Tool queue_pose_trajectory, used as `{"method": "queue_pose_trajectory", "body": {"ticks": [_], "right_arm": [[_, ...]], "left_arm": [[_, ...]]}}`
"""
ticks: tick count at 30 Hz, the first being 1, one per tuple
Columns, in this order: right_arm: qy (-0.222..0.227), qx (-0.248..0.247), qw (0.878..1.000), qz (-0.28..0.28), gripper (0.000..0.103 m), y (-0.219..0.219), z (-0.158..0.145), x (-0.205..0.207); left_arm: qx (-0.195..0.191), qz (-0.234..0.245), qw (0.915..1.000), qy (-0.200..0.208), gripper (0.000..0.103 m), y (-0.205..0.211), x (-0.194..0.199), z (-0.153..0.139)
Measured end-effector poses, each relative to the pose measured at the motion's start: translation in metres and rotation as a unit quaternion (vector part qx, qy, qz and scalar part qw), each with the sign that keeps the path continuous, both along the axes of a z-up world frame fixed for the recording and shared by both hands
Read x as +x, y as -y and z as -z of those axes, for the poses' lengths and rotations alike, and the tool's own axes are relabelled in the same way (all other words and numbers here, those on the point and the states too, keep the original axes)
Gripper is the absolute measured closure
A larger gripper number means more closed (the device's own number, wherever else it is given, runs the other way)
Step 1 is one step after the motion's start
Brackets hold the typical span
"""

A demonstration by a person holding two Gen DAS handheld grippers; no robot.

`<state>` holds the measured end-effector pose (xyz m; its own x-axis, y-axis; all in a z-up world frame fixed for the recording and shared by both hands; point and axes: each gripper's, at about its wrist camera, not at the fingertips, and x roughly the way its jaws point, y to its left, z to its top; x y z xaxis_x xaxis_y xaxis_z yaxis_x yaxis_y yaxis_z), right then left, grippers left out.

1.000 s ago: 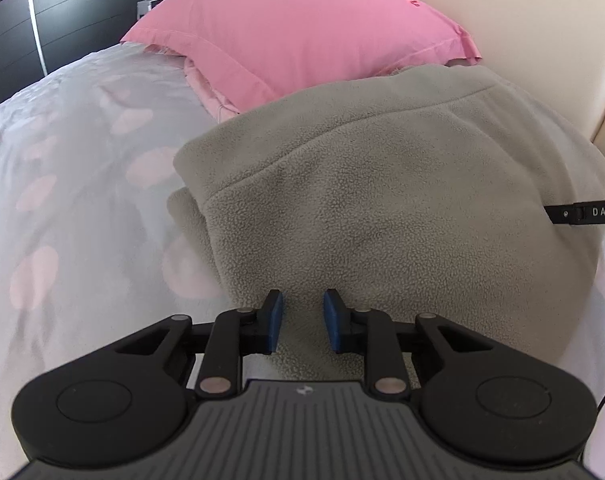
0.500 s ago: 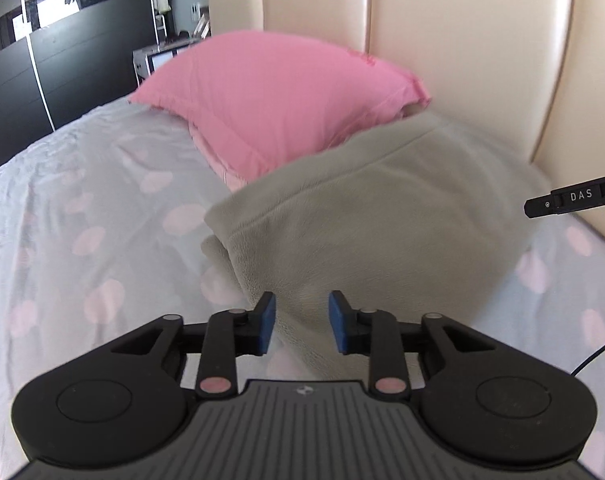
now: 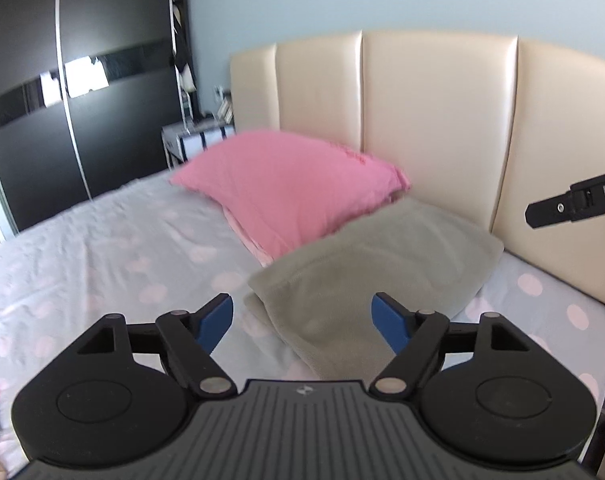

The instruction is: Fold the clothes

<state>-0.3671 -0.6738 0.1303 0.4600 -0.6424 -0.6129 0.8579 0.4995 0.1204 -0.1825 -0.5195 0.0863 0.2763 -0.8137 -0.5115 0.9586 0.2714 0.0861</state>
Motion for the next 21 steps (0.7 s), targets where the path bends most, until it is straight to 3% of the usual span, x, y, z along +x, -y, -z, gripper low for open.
{"method": "queue_pose_trajectory", "body": {"ticks": [4,8,14,21], "right_arm": [[0.035,-0.017,0.999,-0.003,0.027,-0.06,-0.021,-0.016],[0.056,-0.062,0.996,0.02,0.024,-0.118,-0.013,-0.033],[0.046,-0.1,0.993,0.038,0.023,-0.196,0.036,-0.052],[0.028,-0.134,0.988,0.068,0.022,-0.247,0.101,-0.071]], "left_arm": [[-0.037,-0.002,0.9992,0.012,0.026,-0.04,-0.016,-0.012],[-0.048,0.001,0.9988,0.009,0.026,-0.07,-0.033,-0.011],[-0.044,-0.028,0.9987,-0.003,0.026,-0.106,-0.058,0.018],[-0.034,-0.054,0.9979,-0.011,0.026,-0.129,-0.079,0.073]]}}
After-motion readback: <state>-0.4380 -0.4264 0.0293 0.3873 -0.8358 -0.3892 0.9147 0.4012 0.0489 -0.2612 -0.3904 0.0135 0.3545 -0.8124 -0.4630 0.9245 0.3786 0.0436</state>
